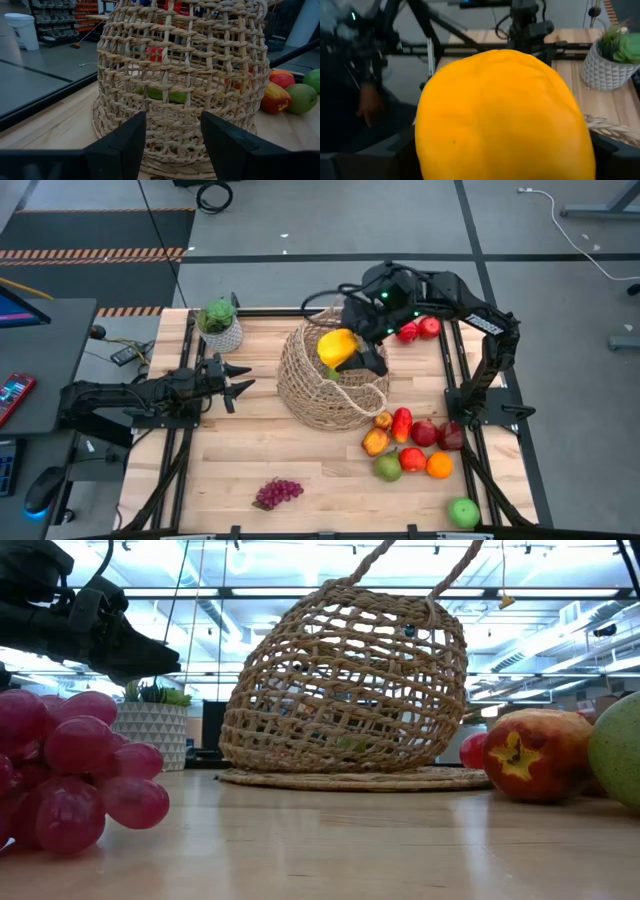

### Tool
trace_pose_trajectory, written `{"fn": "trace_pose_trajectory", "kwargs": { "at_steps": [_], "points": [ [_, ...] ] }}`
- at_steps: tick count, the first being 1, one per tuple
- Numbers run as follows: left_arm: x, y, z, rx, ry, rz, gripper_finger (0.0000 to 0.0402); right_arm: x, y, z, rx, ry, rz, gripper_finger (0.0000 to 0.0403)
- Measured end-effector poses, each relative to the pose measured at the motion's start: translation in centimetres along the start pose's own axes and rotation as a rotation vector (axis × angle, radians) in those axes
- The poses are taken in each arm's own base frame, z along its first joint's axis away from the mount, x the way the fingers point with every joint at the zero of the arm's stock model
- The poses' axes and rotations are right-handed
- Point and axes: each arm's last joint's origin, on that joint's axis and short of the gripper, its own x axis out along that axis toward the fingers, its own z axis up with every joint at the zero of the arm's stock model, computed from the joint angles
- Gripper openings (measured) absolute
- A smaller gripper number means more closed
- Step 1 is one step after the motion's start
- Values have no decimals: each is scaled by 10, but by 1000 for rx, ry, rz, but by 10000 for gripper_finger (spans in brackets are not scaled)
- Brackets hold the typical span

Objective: Build produce basket
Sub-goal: Put the yellow bell pepper into the brown basket

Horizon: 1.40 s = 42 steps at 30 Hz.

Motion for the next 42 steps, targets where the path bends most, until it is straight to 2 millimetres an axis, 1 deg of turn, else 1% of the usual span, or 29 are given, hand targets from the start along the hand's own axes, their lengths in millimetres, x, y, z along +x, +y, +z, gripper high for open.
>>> {"fn": "trace_pose_trajectory", "kwargs": {
  "at_steps": [4,7,9,13,17,19,22,29,32,37,42],
  "points": [
    [0,0,0,0,0,0,198,16,-8,-3,23,57,-26,350],
    [0,0,0,1,1,0,194,25,-19,-7,84,103,-77,350],
    [0,0,0,1,1,0,193,28,-30,-13,144,164,-126,350],
    [0,0,0,1,1,0,196,32,-49,-29,232,319,-206,350],
    [0,0,0,0,0,0,196,31,-61,-34,260,349,-243,350],
    [0,0,0,1,1,0,194,31,-63,-35,236,356,-243,350],
    [0,0,0,1,1,0,194,34,-60,-40,182,414,-261,350],
    [0,0,0,1,1,0,198,56,-52,-52,7,550,-375,350],
    [0,0,0,0,0,0,196,61,-47,-54,-74,583,-444,350],
    [0,0,0,0,0,0,194,62,-33,-55,-182,573,-529,350],
    [0,0,0,0,1,0,197,51,-22,-65,-187,513,-542,350]
  ]
}}
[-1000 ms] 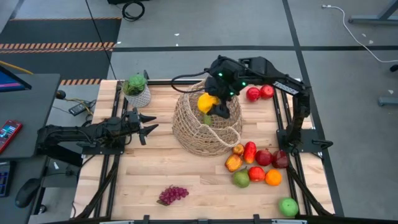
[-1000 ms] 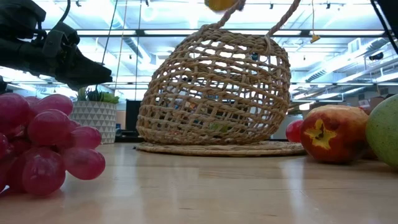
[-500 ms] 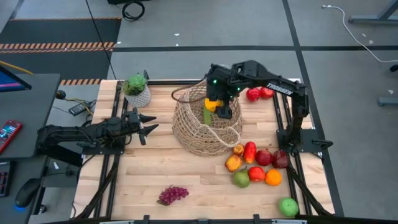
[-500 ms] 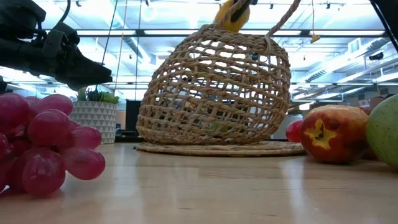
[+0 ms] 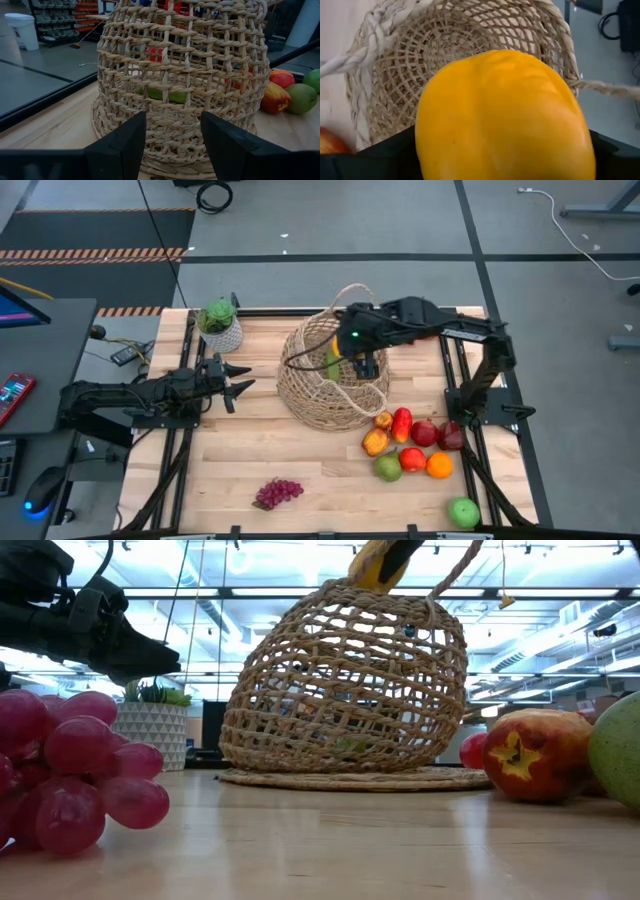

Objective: Build produce basket
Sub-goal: Put the yellow bell pepper into the brown basket

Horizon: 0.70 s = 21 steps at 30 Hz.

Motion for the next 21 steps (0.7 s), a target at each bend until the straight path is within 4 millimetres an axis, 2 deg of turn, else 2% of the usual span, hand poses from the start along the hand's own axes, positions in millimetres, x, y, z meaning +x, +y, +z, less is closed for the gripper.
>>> {"fn": "trace_pose_trajectory", "kwargs": {
  "at_steps": [9,16,21],
  "points": [
    [0,0,0,0,0,0,196,12,13,-33,-37,-174,-47,350],
    [0,0,0,0,0,0,193,40,1,-47,-153,-230,-164,350],
    [0,0,0,0,-1,0,197,62,-7,-48,-172,-211,-176,350]
  ]
}}
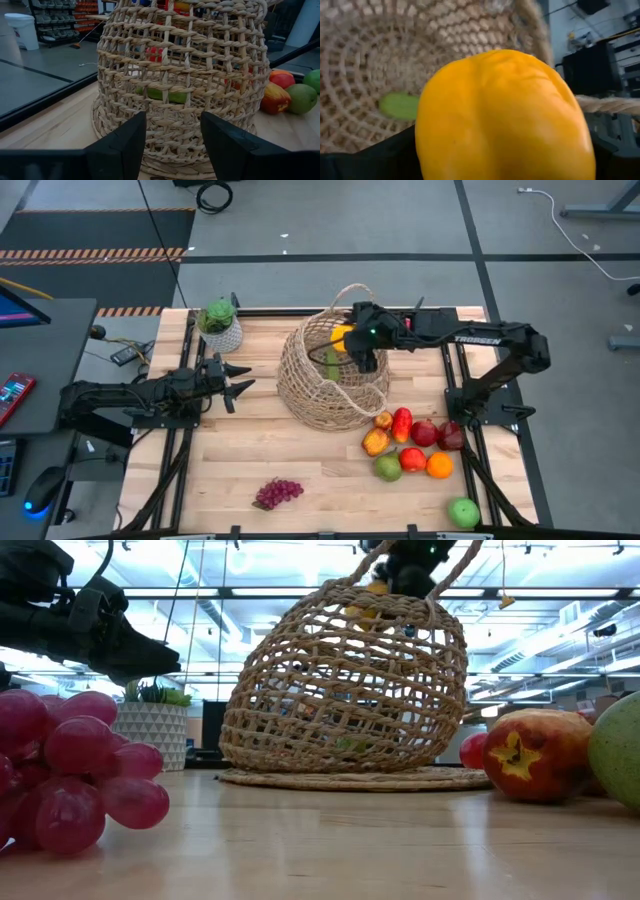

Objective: Build produce basket
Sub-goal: Put the yellow bell pepper into the brown basket

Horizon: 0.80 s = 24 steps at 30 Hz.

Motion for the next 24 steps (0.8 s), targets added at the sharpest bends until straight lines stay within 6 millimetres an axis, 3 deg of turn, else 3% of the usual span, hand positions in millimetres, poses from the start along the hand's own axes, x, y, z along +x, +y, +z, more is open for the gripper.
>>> {"fn": "trace_pose_trajectory", "kwargs": {
  "at_steps": [8,13,24],
  "points": [
    [0,0,0,0,1,0,194,36,5,-4,-53,58,81,350],
    [0,0,0,-1,-1,0,196,45,9,-3,-121,51,102,350],
    [0,0,0,0,0,0,196,74,16,-7,-17,68,192,350]
  ]
}}
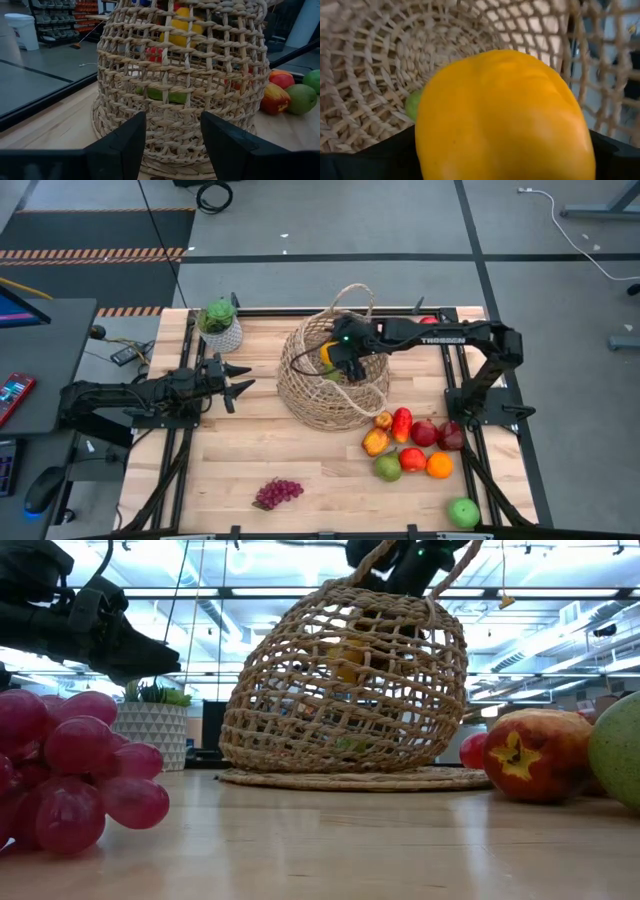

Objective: Build produce basket
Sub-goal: Put the yellow bell pepper into the brown basket

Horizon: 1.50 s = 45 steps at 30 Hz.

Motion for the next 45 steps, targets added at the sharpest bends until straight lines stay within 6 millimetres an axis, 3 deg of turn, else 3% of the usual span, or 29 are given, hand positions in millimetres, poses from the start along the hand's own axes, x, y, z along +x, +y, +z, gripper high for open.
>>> {"fn": "trace_pose_trajectory", "kwargs": {
  "at_steps": [11,28,34,40,45],
  "points": [
    [0,0,0,0,0,0,198,27,-2,-5,88,45,10,350],
    [0,0,0,0,0,0,194,30,-8,-4,176,18,-37,350],
    [0,0,0,0,0,0,196,30,-10,-4,188,-31,34,350],
    [0,0,0,0,0,0,193,30,-10,-5,281,-30,53,350],
    [0,0,0,0,0,0,196,30,-11,-7,355,17,-26,358]
  ]
}}
